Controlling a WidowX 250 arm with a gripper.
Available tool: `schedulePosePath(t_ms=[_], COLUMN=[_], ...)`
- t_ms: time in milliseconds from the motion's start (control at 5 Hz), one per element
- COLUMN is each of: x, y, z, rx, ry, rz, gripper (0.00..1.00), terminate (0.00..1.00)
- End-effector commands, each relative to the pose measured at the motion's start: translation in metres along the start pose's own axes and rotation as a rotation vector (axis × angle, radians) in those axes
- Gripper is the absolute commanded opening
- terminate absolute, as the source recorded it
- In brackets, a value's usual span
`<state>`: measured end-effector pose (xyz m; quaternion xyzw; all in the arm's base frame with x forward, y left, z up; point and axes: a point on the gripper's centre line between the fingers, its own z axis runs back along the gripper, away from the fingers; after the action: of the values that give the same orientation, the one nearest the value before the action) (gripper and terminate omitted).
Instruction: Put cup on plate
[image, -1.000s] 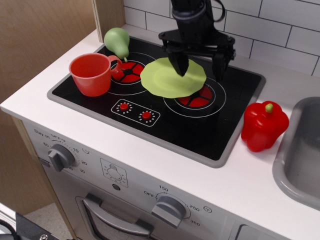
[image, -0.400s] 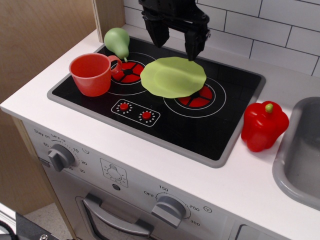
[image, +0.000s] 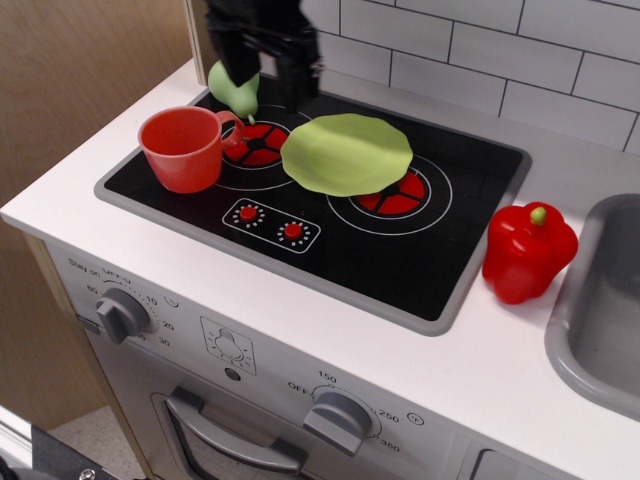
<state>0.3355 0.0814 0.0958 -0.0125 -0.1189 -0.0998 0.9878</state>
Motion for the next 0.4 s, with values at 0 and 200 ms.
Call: schedulePosePath(t_ms=[0,200], x=[0.0063,0.0079], y=[0.0312,0.0351], z=[0.0042,-0.0004], rx=[-0.023,-0.022], ry=[0.032,0.069], rz=[-0.003,0.021], gripper=[1.0,1.0], terminate=[0.0,0.0])
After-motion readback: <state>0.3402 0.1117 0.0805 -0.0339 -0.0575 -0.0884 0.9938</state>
